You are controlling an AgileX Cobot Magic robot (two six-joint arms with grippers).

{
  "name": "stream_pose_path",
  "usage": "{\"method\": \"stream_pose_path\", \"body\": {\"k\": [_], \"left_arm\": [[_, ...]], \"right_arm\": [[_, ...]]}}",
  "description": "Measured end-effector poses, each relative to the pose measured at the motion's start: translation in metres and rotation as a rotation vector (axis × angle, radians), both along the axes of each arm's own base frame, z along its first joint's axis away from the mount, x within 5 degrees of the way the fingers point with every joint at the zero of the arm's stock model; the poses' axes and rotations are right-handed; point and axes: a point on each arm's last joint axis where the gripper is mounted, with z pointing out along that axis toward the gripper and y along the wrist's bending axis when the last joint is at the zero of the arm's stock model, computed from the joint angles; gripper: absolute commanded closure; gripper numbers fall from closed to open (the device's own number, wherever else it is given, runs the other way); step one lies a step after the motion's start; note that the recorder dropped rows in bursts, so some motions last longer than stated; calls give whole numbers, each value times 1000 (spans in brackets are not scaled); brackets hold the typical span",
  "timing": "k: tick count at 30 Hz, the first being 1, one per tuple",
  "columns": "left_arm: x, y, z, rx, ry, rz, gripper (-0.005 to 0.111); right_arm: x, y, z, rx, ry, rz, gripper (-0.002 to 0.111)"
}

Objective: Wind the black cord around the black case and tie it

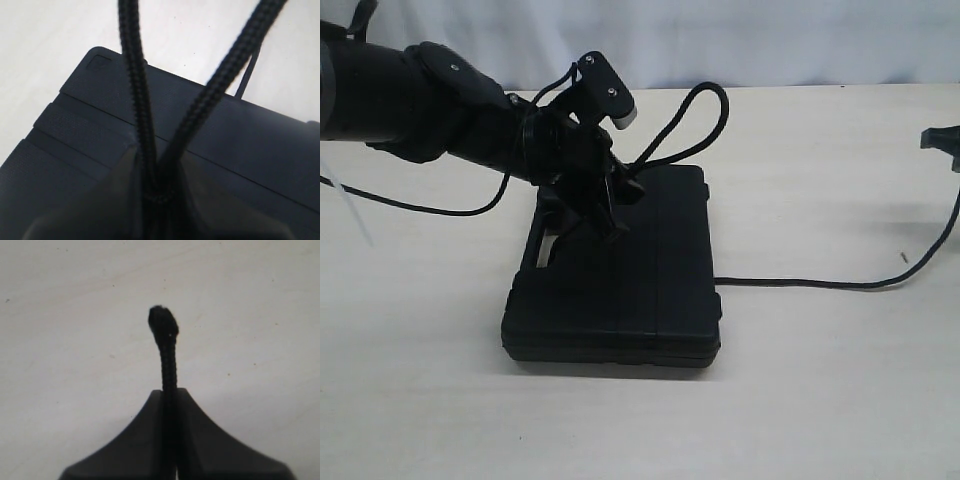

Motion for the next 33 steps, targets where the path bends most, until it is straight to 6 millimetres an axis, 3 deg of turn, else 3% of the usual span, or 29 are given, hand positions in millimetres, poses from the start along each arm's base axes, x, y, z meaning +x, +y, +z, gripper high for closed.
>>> {"method": "stream_pose_path", "body": {"k": [4,9,21,29,33], "left_arm": [[0,0,0,0,0,0,107],[0,0,0,0,0,0,107],[0,0,0,0,0,0,107],[0,0,0,0,0,0,107],[0,0,0,0,0,0,107]], "right_arm": [[-7,3,23,-9,-13,38,104],[-16,17,42,5,0,236,104],[-41,60,55,191,-20,888,104],[-56,71,59,253,-17,1151,104],[-58,73,59,240,-32,1199,104]]}}
